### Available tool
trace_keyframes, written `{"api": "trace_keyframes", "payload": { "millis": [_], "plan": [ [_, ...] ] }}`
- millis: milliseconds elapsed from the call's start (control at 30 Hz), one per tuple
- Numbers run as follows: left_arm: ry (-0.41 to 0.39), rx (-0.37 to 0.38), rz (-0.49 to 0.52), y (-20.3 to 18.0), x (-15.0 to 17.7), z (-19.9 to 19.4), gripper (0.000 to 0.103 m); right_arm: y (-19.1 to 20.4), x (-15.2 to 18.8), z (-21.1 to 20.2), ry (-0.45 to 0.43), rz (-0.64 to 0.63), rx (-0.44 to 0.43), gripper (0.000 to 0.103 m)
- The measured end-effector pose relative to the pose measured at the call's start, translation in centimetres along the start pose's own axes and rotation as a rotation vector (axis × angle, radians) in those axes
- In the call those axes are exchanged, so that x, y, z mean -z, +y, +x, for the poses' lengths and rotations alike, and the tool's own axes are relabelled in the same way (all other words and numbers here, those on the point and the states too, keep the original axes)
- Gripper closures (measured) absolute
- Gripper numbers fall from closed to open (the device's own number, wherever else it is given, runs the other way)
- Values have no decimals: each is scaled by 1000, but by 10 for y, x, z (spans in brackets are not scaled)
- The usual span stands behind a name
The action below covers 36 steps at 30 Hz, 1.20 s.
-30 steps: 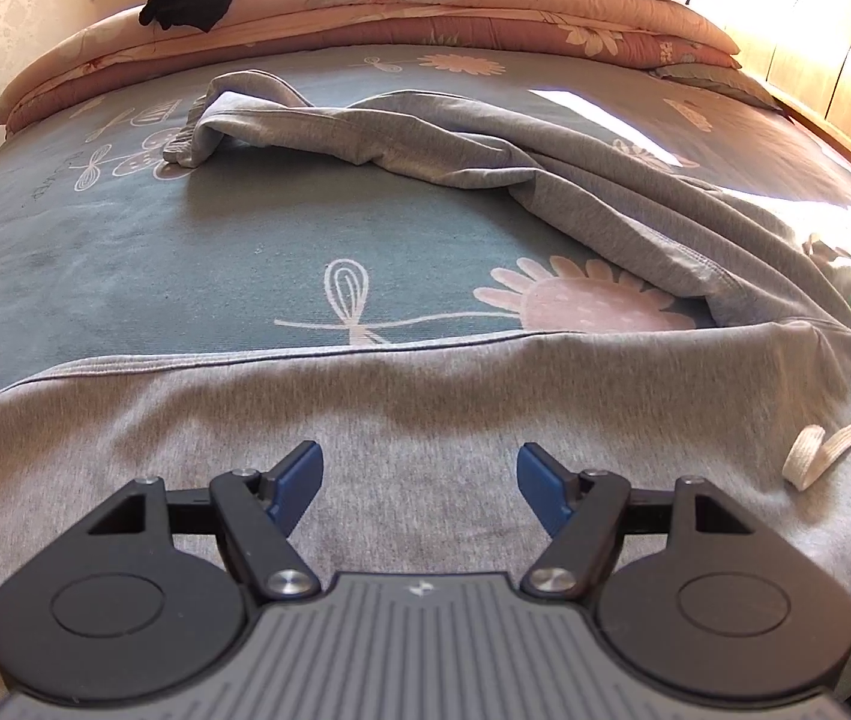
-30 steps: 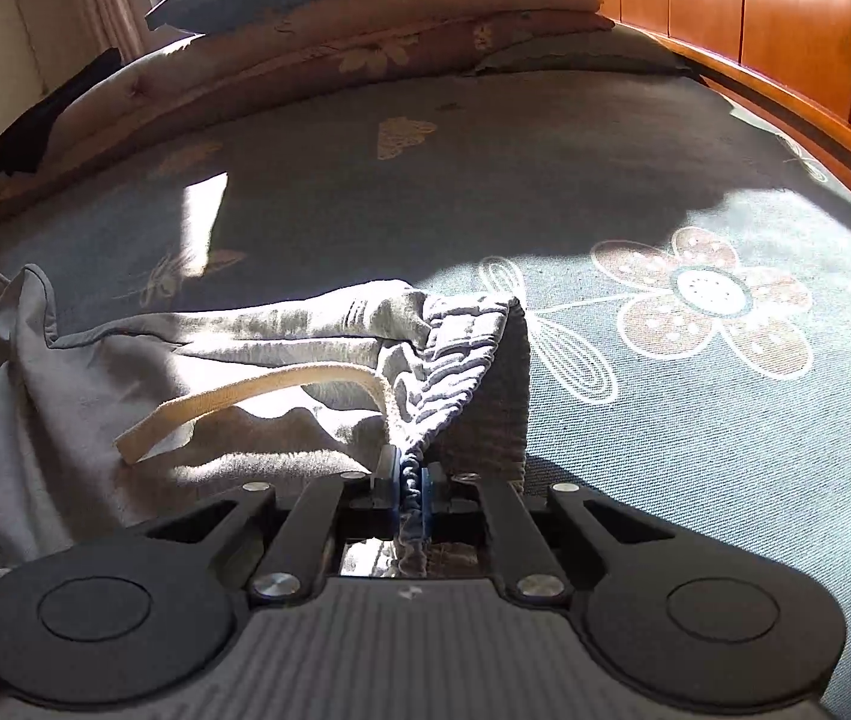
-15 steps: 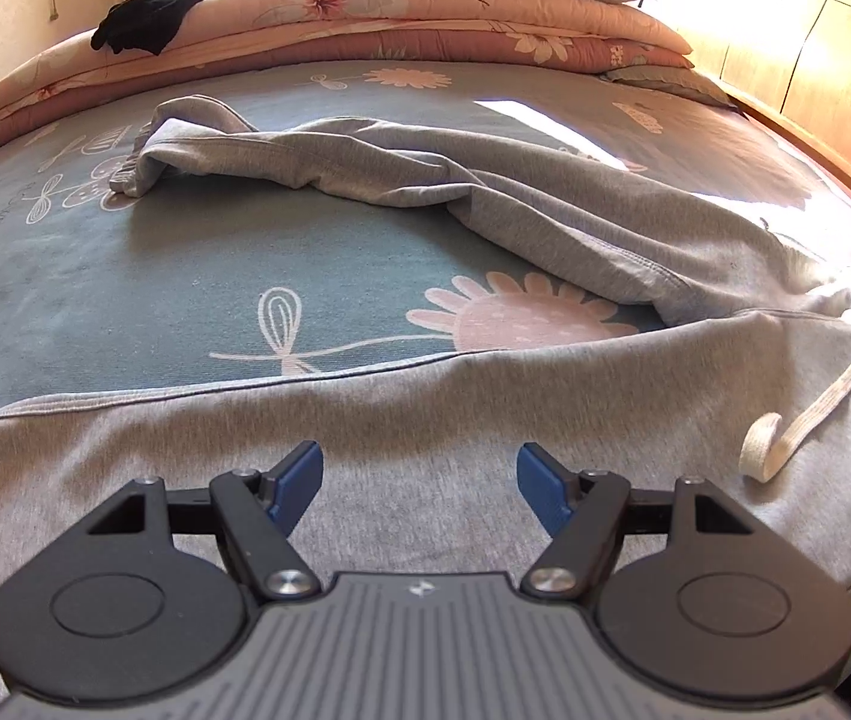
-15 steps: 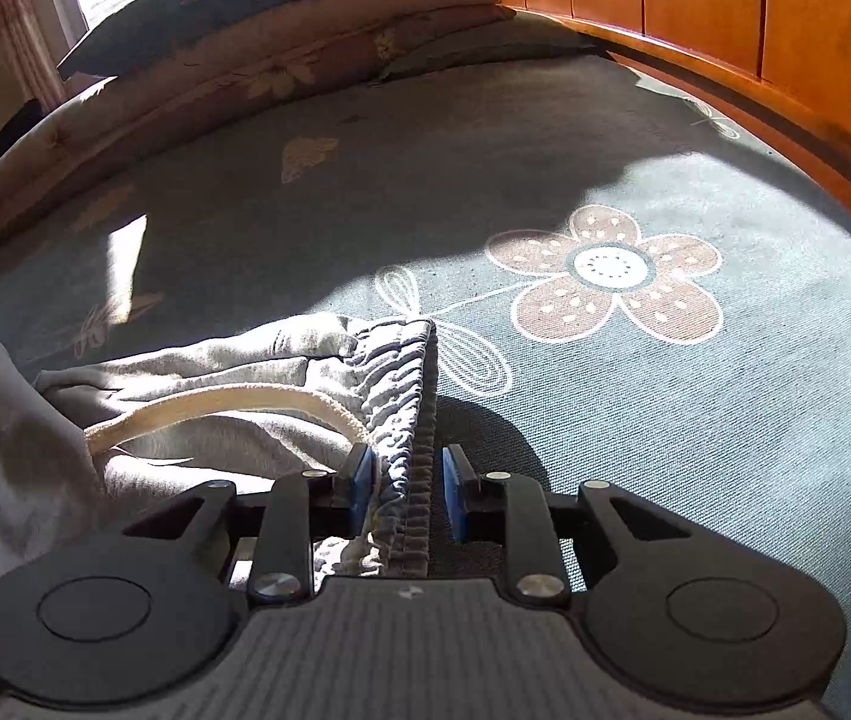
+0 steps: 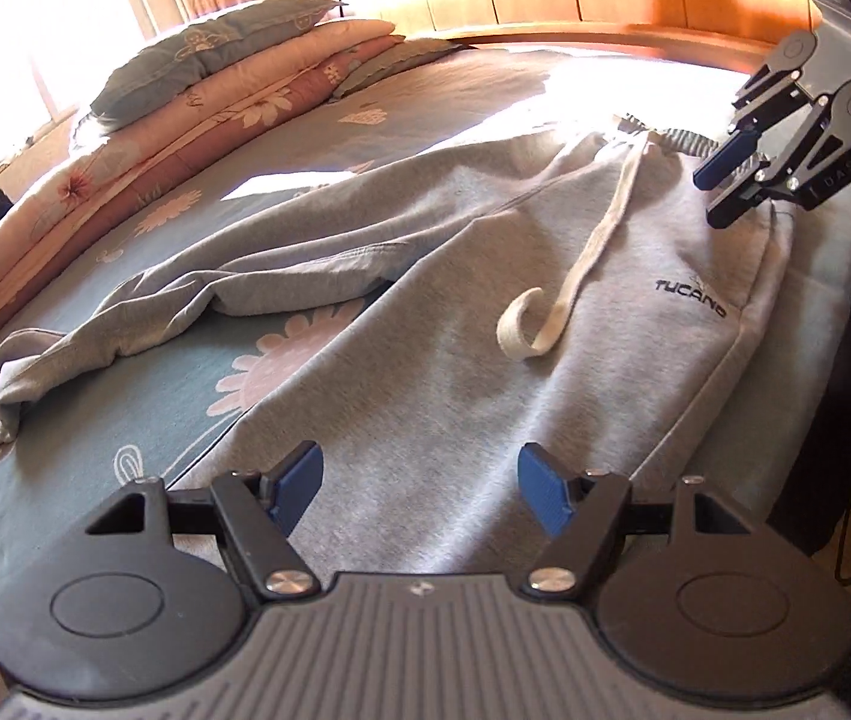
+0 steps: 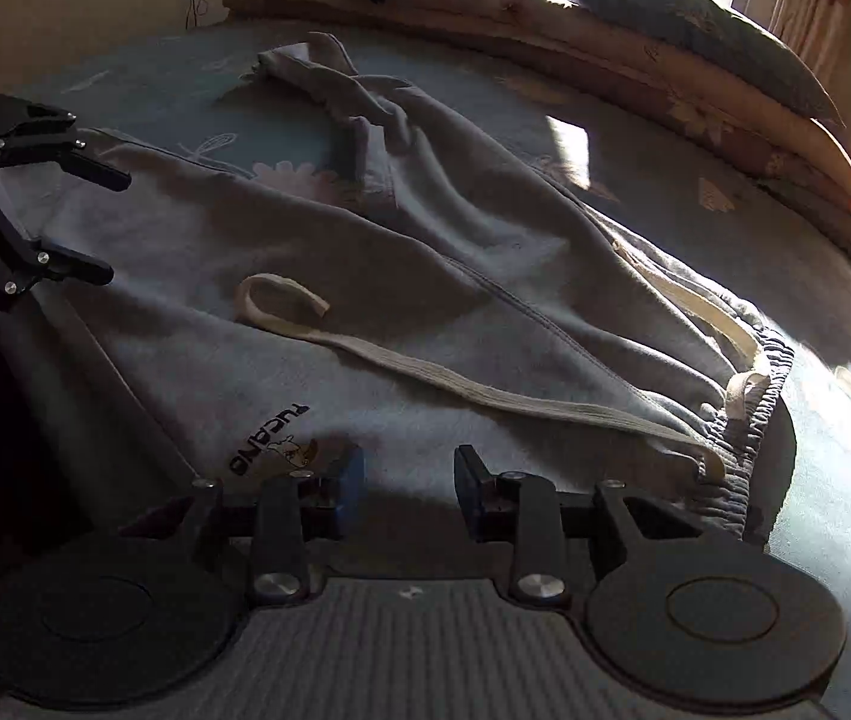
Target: Fold clothes
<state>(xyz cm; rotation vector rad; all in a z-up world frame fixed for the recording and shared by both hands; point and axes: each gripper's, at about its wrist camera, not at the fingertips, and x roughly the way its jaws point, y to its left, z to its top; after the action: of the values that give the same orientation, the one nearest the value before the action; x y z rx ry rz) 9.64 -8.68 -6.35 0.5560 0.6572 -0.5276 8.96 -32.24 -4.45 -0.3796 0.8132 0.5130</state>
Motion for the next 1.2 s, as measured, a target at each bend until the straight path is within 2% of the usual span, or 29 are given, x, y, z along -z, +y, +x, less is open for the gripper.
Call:
{"api": "trace_keyframes", "payload": {
  "millis": [67,133,267,400,433,500,600,767,900,1067,1200],
  "plan": [
    [5,-14,23,-8,3,-7,31,42,1,0,0,-196,-29,66],
    [6,-20,26,-13,9,-15,31,69,5,1,1,-339,-44,66],
    [33,-17,39,-21,20,-22,30,93,7,11,4,-466,-61,66],
    [48,-35,70,-29,24,-27,30,95,7,7,10,-501,-69,66],
    [46,-35,69,-30,24,-29,30,96,7,6,11,-510,-71,70],
    [43,-39,63,-31,24,-32,30,97,7,4,14,-527,-75,89],
    [41,-51,78,-35,26,-36,29,99,7,1,18,-553,-81,92],
    [39,-34,120,-42,27,-37,29,103,7,-3,26,-596,-91,93],
    [41,8,150,-48,28,-31,29,104,18,0,72,-578,-112,92],
    [27,21,117,-45,23,-25,29,107,18,-1,75,-551,-98,85],
    [-10,25,52,-26,12,-23,29,93,8,-22,21,-458,-118,85]
  ]
}}
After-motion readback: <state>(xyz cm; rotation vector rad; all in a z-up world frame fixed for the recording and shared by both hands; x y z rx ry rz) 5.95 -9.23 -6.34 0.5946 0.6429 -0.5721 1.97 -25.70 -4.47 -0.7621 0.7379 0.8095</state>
